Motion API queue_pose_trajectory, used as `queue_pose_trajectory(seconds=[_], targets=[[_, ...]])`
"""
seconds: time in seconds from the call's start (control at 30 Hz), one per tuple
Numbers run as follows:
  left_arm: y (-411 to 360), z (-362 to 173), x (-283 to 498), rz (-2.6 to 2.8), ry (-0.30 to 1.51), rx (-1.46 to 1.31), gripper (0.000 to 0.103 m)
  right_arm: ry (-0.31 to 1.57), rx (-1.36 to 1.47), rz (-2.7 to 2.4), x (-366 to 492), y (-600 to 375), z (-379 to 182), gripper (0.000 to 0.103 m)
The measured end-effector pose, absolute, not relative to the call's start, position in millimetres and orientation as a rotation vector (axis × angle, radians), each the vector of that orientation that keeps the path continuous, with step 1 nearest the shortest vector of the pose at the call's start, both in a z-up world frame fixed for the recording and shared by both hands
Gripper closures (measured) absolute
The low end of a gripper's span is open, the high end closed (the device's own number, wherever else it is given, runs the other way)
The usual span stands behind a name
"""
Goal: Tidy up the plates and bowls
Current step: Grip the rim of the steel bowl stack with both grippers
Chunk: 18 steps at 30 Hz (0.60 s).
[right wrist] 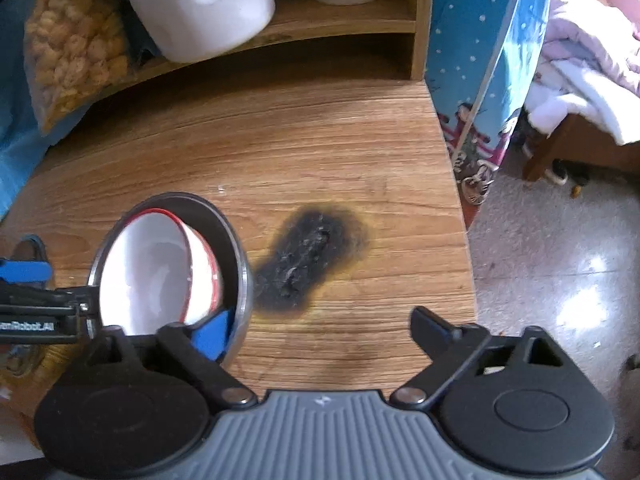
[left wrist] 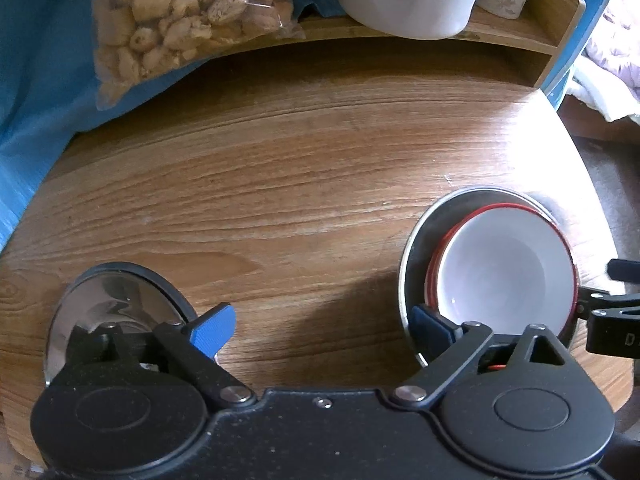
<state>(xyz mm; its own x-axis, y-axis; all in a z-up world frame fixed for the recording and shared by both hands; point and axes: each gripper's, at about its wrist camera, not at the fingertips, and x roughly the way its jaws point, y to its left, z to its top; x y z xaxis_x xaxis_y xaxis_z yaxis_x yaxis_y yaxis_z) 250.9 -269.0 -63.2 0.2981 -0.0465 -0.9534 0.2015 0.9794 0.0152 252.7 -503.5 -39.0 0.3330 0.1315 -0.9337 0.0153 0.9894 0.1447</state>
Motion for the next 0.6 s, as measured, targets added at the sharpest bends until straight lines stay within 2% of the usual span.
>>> queue_pose_trajectory(seconds=[0.13, 0.23, 0.3, 0.37, 0.53, 0.6], targets=[[-268.8, -64.4, 251.2, -0.192, 1.267, 0.112, 0.022, 1.218, 0.136, 0.109, 251.0, -498.6, -37.2, 0.028], [-268.1, -64.5, 252.0, -0.214, 1.283, 0.064, 0.034, 1.213, 0.141, 0.141, 250.1, -494.8, -36.3, 0.04], [-267.2, -65.1, 253.1, -0.236, 1.296, 0.023, 0.048, 1.21, 0.149, 0.16, 249.6, -493.2, -35.6, 0.046], [-267.4, -65.3, 253.1, -0.255, 1.303, -0.007, 0.057, 1.208, 0.167, 0.175, 248.4, -491.8, -35.2, 0.054], [-270.6, -64.9, 251.4, -0.292, 1.303, -0.034, 0.077, 1.204, 0.175, 0.195, 247.6, -490.2, -32.8, 0.064], [-272.7, -64.7, 251.3, -0.315, 1.305, -0.051, 0.092, 1.207, 0.173, 0.196, 248.4, -489.3, -32.6, 0.065]])
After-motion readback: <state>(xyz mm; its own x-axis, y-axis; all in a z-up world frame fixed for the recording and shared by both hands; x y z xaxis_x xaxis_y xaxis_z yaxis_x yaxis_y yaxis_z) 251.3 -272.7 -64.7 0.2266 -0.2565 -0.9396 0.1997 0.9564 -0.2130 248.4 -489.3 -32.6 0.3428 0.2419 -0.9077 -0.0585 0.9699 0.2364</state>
